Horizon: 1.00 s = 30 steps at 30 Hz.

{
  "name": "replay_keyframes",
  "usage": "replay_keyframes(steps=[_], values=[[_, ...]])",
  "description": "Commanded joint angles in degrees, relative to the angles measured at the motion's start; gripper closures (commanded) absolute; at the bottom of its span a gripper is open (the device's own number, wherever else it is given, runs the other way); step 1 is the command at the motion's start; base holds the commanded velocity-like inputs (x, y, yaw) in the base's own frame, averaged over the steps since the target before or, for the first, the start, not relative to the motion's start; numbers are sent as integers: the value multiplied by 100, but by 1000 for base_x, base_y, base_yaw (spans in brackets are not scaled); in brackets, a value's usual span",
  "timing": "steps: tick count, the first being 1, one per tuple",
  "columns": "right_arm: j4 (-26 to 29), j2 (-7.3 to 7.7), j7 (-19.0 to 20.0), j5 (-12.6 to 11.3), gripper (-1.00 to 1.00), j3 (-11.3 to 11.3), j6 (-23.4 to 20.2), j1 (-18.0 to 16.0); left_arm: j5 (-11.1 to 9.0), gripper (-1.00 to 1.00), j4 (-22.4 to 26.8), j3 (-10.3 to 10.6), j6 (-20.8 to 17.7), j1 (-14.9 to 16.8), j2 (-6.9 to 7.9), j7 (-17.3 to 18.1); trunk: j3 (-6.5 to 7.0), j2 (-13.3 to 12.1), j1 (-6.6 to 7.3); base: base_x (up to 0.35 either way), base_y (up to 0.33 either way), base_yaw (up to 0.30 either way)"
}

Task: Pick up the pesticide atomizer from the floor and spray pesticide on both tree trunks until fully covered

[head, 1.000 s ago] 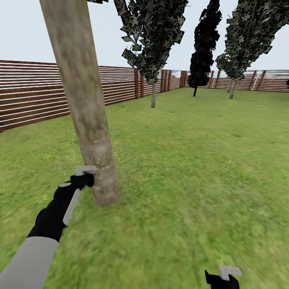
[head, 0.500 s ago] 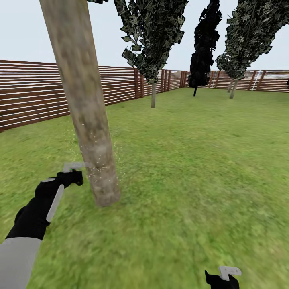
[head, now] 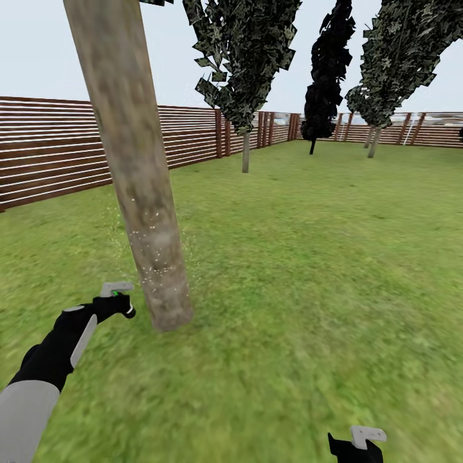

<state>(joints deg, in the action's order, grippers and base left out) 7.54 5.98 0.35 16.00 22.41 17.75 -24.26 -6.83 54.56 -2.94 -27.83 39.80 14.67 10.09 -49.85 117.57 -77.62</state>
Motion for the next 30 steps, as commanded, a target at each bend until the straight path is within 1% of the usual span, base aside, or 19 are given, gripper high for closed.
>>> replay_keyframes(steps=[1, 3, 4, 5, 6, 9, 11, 14, 16, 18, 20, 22, 23, 25, 27, 30], values=[[-1, 0, 0, 0, -100, 0, 0, 0, 5, 100, 64, -3, -22, 22, -3, -6, 0, 0, 0, 0, 0, 0], [0, 0, 0, 0, -100, 0, 0, 0, 6, 100, 410, -12, -117, 41, 0, -21, 0, 0, 0, 0, 0, 0], [-1, 0, 0, 0, -100, 0, 0, 0, 6, 100, 587, -13, -252, 43, 0, -23, 0, 0, 0, 0, 0, 0], [-2, -16, 0, 0, -100, 0, 0, 0, 6, 100, 875, -13, -519, 44, 0, -30, 0, 0, 0, 0, 0, 0], [0, -48, 0, 0, -100, 0, 0, 0, 6, 100, 1092, -14, -672, 45, -5, -32, 0, 0, 0, 0, 0, 0], [2, -76, 0, 0, -100, 0, 0, 0, 18, 100, 1290, 3, -766, -11, -8, -75, 0, 0, 0, 0, 0, 0], [2, -79, 0, 0, -100, 0, 0, 0, 19, 100, 1224, 1, -731, -31, -8, -93, 0, 0, 0, 0, 0, 0], [2, -79, 0, 0, -100, 0, 0, 0, 23, 100, 791, -3, -644, -40, -8, -95, 0, 0, 0, 0, 0, 0], [2, -79, 0, 0, -100, 0, 0, 0, 24, 100, 705, -8, -481, -42, -11, -104, 0, 0, 0, 0, 0, 0], [2, -79, 0, 2, -100, 0, 0, 0, 24, 100, 689, -13, -436, -43, -15, -111, 0, 0, 0, 0, -87, 0], [2, -79, 0, 1, -100, 0, 0, 0, 22, 100, 661, -14, -426, -43, -17, -112, 0, 0, 0, 0, -240, 0], [2, -79, 0, 0, -100, 0, 0, 0, 25, 100, 448, -14, -404, -55, -15, -117, 0, 0, 0, 0, -268, 0], [2, -74, -8, 0, -100, 3, 0, 0, 30, 100, 133, -14, -310, -59, -11, -131, 0, 0, 0, 0, -271, 0], [2, -71, -22, 0, -100, 0, 0, 0, 32, 100, -129, -14, 79, -60, -9, -176, 0, 0, 0, 0, -272, 0], [2, -70, -41, 0, -100, 0, 0, 0, 30, 100, -206, -14, 190, -60, -8, -204, 0, 0, 0, 0, -272, 0], [2, -70, -28, 7, -100, 0, 0, 0, 27, 100, -217, -14, 214, -60, -13, -225, 0, 0, 0, 0, -272, 0]])
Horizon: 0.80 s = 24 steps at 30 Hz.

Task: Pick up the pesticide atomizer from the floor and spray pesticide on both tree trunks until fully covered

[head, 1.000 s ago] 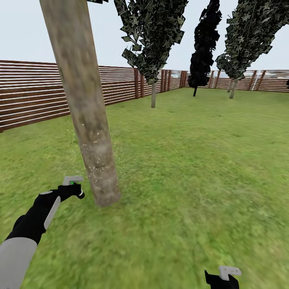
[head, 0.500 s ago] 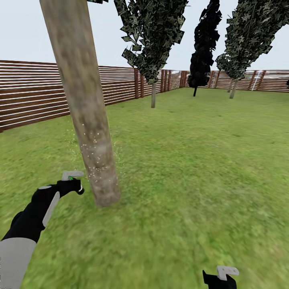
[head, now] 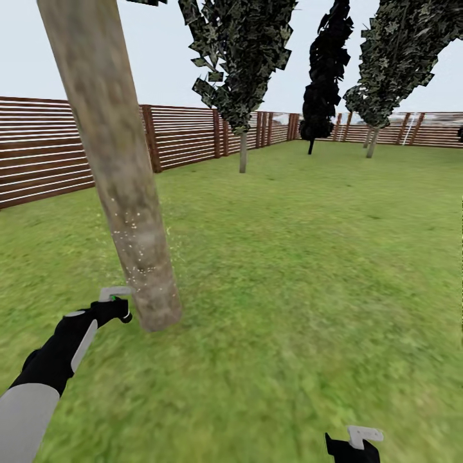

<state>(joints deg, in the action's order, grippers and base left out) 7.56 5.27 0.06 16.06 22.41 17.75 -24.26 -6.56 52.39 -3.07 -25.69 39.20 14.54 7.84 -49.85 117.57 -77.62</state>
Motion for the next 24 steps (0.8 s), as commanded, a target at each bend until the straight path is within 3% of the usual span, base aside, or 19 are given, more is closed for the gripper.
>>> replay_keyframes(steps=[1, 10, 16, 18, 24], values=[[0, 0, 6, 1, -100, 0, 0, 0, -1, 100, 0, 0, 2, 0, -2, -1, 0, 0, 0, 0, -272, 0], [0, 0, 23, -6, -100, 0, 0, 0, -5, 100, -41, 0, 11, 0, -4, -15, 0, 0, 0, 0, -272, 0], [0, -6, 25, -7, -100, 0, 0, 0, 6, 100, -643, -14, 73, 0, -4, -316, 0, 0, 0, 0, -272, 0], [0, -8, 21, -7, -100, 0, 0, 0, -4, 100, -698, -17, 327, 0, -4, -346, 0, 0, 0, 0, -272, 17], [0, -9, 21, -7, -100, 0, 0, 0, -12, 100, -720, -18, 465, 0, -11, -362, 0, 0, 0, 0, -272, 200]])
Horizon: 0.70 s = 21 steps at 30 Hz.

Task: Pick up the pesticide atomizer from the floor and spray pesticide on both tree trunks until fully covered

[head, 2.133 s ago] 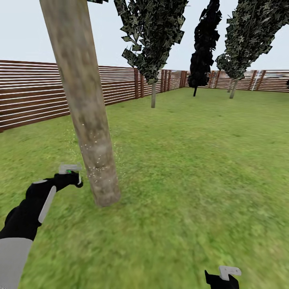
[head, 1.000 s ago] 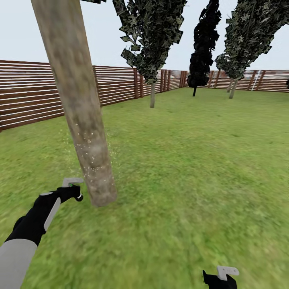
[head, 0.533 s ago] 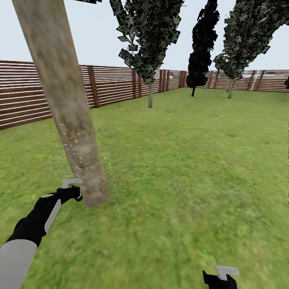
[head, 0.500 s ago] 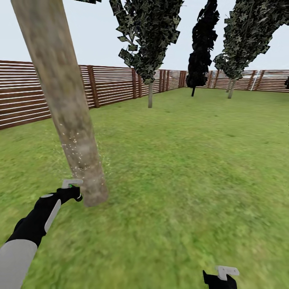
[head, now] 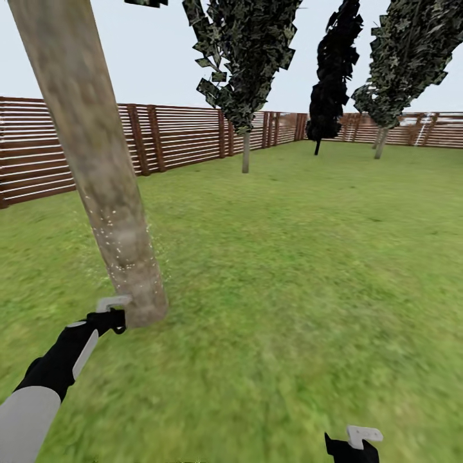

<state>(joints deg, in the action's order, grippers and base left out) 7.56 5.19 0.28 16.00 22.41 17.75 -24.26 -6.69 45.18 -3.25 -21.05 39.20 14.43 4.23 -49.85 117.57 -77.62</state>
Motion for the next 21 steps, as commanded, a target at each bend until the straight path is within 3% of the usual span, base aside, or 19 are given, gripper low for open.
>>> replay_keyframes(steps=[1, 8, 21], values=[[0, 0, -1, 0, -100, 0, 0, 0, -2, 100, 0, 2, 3, 0, -1, -48, 0, 0, 0, 0, -272, 274], [0, 0, 1, 0, -100, 0, 0, 0, -8, 100, 0, 1, 4, 0, -2, -149, 0, 0, 0, 0, -272, 255], [0, 0, 7, 0, -100, 0, 0, 0, -8, 100, 5, 0, 22, 0, -2, -143, 0, 0, 0, 99, -263, 10]])
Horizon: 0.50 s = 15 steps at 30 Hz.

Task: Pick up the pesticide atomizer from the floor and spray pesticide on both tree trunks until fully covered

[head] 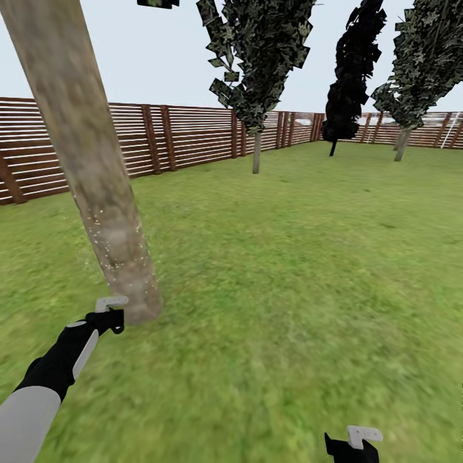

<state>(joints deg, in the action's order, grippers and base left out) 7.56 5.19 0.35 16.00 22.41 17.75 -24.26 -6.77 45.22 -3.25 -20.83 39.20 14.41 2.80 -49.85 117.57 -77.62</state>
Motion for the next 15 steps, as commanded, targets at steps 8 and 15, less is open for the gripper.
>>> replay_keyframes(steps=[8, 15], values=[[0, 0, 0, 0, -100, 0, 0, 0, 0, 100, -4, 4, -1, 0, 0, -5, 0, 0, 0, 181, -240, 0], [0, 0, 0, 0, -100, 0, 0, 0, 0, 100, -6, 0, -2, 0, 0, -7, 0, 0, 0, 181, -240, 5]])
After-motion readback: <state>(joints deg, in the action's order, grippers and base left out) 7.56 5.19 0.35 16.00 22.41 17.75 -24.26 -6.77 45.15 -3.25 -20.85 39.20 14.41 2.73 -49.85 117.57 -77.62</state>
